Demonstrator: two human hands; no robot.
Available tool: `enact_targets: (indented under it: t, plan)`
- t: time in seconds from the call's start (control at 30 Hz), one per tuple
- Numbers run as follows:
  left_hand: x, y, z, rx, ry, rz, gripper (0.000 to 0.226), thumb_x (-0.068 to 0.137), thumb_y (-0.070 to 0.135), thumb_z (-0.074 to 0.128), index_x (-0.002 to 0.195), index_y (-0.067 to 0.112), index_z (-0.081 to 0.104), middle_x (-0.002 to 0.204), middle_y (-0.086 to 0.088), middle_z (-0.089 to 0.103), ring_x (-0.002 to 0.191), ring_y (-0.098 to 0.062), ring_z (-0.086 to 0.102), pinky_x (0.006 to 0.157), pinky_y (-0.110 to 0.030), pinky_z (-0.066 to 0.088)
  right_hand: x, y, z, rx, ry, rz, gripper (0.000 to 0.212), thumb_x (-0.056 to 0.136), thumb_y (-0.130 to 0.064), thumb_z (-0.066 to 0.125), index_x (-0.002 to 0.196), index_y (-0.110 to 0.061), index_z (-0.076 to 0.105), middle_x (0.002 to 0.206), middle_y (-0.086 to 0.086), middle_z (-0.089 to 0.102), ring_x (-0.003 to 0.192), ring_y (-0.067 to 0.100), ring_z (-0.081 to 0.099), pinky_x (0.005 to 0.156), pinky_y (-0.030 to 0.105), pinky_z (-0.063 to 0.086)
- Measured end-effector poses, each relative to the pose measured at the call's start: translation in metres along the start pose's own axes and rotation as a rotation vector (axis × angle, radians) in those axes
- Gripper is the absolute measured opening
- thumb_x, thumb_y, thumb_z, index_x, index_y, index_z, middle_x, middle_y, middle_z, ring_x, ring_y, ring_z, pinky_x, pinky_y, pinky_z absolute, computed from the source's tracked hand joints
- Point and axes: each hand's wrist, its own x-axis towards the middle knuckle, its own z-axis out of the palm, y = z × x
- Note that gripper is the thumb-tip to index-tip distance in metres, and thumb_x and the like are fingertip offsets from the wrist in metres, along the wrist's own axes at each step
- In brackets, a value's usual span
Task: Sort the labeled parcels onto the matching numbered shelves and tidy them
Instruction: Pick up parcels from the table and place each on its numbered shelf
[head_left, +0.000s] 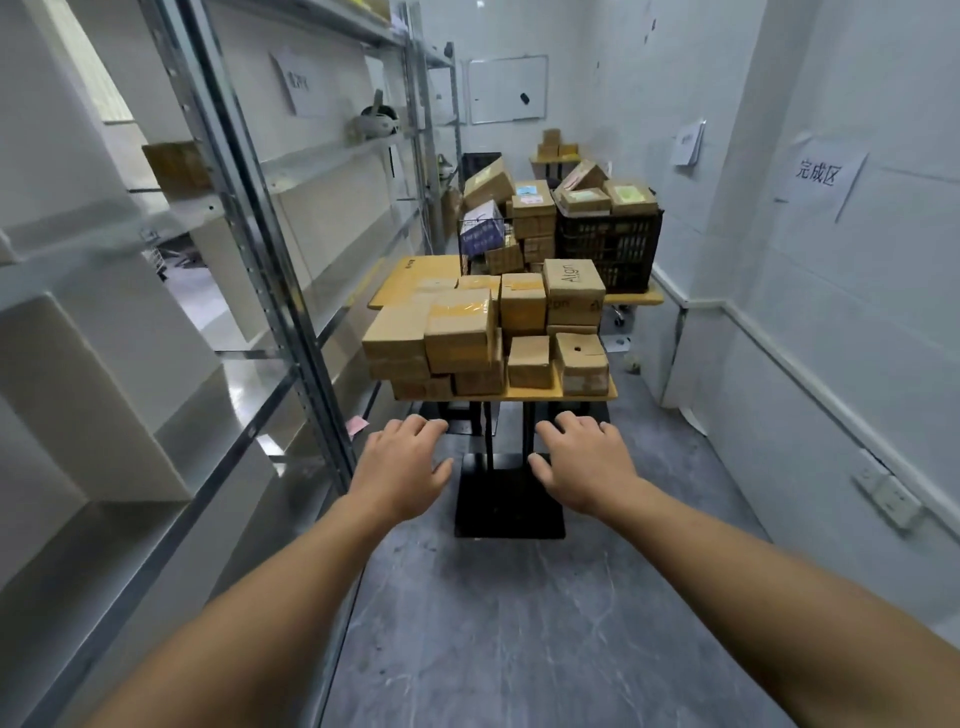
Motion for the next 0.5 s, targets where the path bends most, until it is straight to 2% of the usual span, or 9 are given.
enact_targets:
  t: [0.33,0.5]
  plan:
    - [0.100,-0.051,0.036,-0.012,-0.041,-0.029,0.050,0.095,0.048,0.045,0.140,0.027,0.042,0.134,0.004,0.051,0.121,-0.021,0.046,0.098,-0.038,0.039,0.129,0.000,0.009,0.029,0.000,-0.042,0.045,0.100,-0.049,0.041,0.137,-0.023,0.048,0.134,0.006,0.053,0.125,0.030,0.051,0.098,0.046,0.042]
    - [0.183,-0.070,0.052,-0.006,-0.026,-0.071,0.050,0.095,0.048,0.045,0.140,0.028,0.042,0.135,0.003,0.050,0.121,-0.022,0.046,0.099,-0.038,0.038,0.216,0.014,0.019,0.102,-0.003,-0.049,0.048,0.100,-0.051,0.042,0.141,-0.025,0.046,0.140,0.006,0.051,0.129,0.029,0.049,0.104,0.049,0.042]
